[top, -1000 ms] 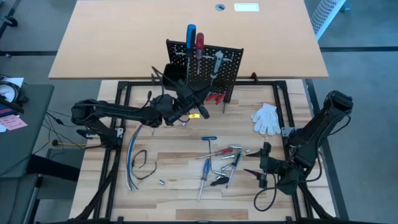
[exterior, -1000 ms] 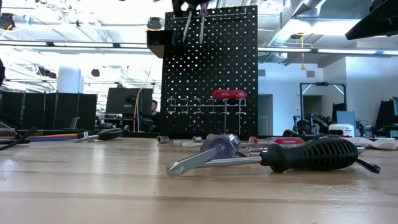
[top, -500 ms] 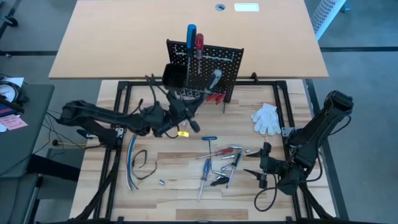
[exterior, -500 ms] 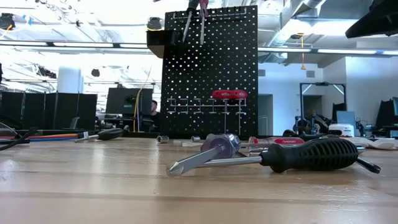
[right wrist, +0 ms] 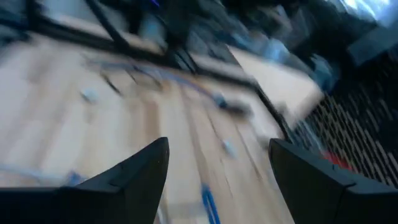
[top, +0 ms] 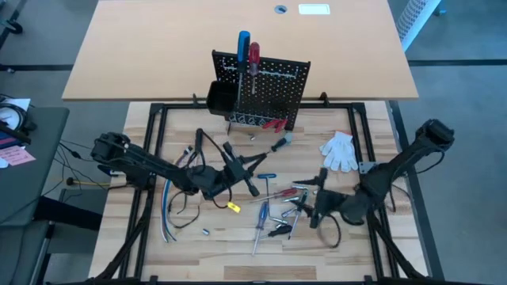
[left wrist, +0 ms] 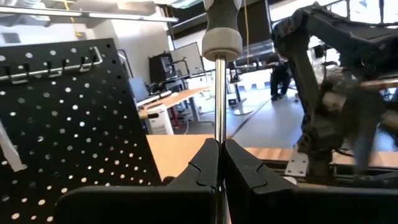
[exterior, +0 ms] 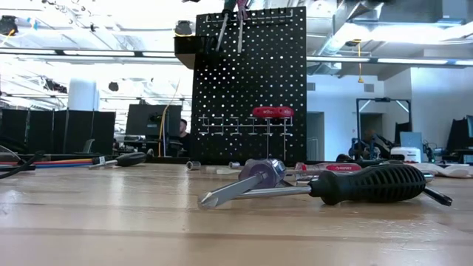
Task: Hang tools onto peg board
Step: Hang the gray screwdriver on the black pegboard
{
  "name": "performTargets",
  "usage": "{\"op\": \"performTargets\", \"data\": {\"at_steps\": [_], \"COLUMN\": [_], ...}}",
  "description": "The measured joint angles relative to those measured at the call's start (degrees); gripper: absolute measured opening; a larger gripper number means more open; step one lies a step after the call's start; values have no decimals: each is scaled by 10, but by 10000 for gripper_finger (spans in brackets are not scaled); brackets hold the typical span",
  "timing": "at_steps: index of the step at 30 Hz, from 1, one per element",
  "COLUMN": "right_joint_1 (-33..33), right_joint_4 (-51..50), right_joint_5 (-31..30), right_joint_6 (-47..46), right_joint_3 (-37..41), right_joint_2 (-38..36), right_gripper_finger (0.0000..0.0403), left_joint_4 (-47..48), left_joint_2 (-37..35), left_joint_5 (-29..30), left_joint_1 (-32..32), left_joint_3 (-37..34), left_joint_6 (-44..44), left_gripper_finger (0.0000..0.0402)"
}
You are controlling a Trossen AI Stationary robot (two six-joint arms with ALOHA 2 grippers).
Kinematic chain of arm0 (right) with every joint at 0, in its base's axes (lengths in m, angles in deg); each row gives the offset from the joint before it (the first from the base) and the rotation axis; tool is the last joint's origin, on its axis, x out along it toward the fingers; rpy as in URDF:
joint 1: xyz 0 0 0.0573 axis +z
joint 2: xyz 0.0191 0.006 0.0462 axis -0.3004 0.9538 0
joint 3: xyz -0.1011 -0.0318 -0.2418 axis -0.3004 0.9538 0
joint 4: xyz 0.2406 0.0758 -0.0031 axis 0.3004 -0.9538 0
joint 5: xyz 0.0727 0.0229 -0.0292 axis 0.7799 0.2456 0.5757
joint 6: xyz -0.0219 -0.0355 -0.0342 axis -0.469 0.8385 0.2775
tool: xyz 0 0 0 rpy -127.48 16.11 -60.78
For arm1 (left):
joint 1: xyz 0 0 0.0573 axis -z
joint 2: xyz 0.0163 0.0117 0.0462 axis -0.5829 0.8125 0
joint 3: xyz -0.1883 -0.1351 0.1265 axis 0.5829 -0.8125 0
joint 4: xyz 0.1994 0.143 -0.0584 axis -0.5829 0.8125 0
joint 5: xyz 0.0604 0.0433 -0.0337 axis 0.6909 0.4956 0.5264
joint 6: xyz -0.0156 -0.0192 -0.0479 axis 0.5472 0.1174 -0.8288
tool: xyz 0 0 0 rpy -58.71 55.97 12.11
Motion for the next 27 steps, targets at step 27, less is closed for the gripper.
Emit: {"op": "performTargets", "data": {"at_steps": [27], "right_joint_1": [-306], "right_joint_4": [48], "right_joint_5": [429], "right_joint_6": [-6], "right_joint_3": [-154], "right_joint_2": [-76], "right_gripper_finger": [284], "left_joint_4": [20], "left_joint_2": [3], "left_joint_5": [-9], "left_joint_1": [4], "left_joint_3": [0], "left_joint_6": [-21], "left_gripper_finger": [0]}}
